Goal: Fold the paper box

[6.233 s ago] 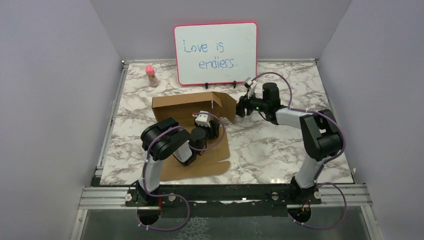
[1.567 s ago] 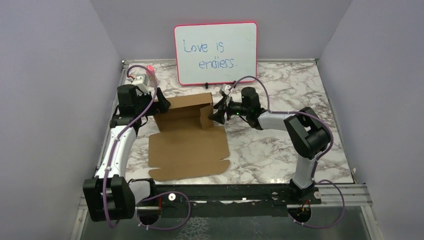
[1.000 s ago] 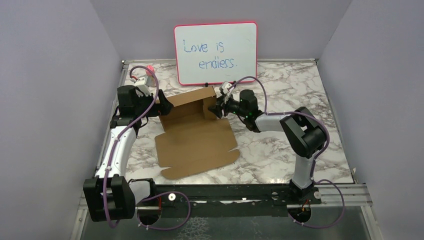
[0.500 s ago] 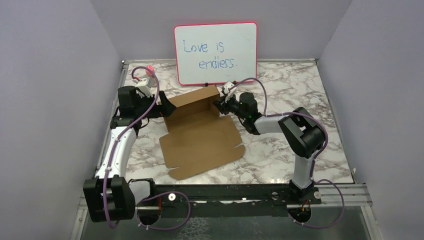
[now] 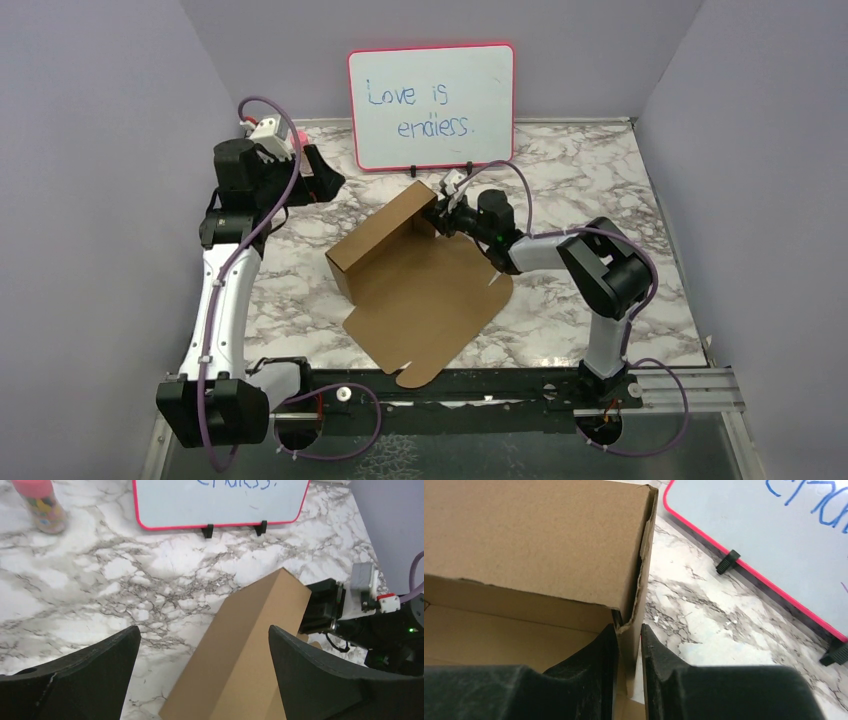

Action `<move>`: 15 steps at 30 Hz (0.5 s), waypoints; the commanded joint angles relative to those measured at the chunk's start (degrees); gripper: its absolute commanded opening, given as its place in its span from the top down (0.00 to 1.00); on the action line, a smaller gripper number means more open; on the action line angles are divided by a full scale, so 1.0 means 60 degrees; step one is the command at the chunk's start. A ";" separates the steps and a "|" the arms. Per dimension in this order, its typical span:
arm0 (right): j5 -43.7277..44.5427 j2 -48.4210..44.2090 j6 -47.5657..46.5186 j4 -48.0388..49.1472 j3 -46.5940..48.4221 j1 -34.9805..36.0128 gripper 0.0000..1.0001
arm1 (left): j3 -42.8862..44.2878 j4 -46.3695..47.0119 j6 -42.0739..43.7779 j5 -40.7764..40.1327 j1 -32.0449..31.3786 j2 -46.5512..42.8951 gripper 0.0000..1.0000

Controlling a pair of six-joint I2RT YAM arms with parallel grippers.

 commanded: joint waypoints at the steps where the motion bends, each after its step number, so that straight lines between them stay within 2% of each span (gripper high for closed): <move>1: -0.0592 -0.0354 -0.0224 -0.0230 -0.0169 0.0110 0.74 | 0.0769 -0.0284 0.0109 -0.0680 -0.0048 0.0050 0.01; 3: -0.0635 -0.0374 -0.0252 -0.0267 -0.0185 0.0110 0.74 | 0.0904 -0.0260 0.0096 -0.0420 -0.0040 0.0230 0.01; 8: -0.0849 -0.0356 -0.0216 -0.0375 -0.0126 0.0118 0.73 | 0.1054 -0.0084 -0.0065 0.1287 -0.0266 0.1403 0.03; 15: -0.0956 -0.0303 -0.0224 -0.0546 -0.0068 0.0110 0.73 | 0.1381 0.0417 -0.0234 0.1588 -0.1671 0.2942 0.04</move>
